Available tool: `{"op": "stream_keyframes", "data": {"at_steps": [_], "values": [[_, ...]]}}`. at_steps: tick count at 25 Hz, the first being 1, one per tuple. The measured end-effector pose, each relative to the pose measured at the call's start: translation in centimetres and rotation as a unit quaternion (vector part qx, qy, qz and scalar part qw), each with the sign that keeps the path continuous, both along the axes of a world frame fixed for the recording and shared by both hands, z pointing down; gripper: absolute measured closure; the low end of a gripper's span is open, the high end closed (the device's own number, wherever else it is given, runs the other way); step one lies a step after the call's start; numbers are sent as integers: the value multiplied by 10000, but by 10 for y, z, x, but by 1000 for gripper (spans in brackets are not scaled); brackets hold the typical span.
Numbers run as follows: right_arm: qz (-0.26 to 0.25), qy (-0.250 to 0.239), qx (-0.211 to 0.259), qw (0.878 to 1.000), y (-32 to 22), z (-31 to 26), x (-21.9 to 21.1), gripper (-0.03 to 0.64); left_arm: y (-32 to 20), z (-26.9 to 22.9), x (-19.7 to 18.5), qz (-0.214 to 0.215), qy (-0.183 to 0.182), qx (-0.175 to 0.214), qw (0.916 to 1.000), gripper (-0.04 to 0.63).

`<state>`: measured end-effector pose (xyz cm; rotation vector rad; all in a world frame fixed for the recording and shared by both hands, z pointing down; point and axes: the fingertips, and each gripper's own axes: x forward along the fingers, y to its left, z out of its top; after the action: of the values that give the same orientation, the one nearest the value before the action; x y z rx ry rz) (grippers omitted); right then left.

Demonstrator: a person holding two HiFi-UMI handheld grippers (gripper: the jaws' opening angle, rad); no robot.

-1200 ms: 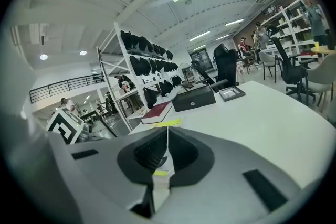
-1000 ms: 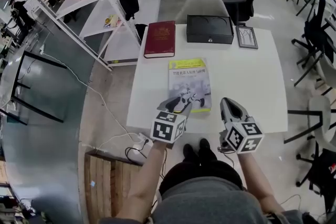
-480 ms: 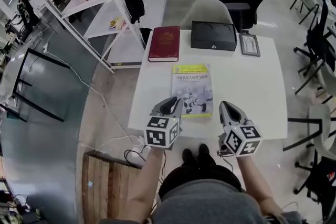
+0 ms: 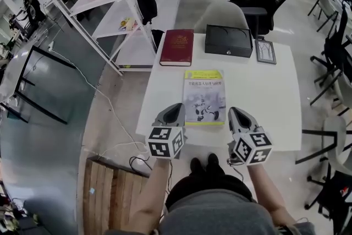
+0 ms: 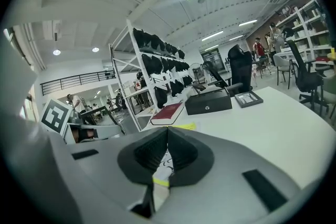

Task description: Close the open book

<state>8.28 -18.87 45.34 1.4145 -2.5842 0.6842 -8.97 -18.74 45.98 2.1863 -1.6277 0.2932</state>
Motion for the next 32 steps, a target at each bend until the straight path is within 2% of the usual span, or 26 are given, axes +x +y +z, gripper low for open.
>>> {"op": "stream_keyframes", "data": {"at_steps": [12, 32], "values": [[-161, 210, 188, 9995, -6, -4, -9, 614, 5, 0, -16, -293, 253, 88, 9992, 586], [-128, 255, 292, 9992, -7, -7, -10, 614, 4, 2, -17, -231, 140, 86, 9996, 586]]}}
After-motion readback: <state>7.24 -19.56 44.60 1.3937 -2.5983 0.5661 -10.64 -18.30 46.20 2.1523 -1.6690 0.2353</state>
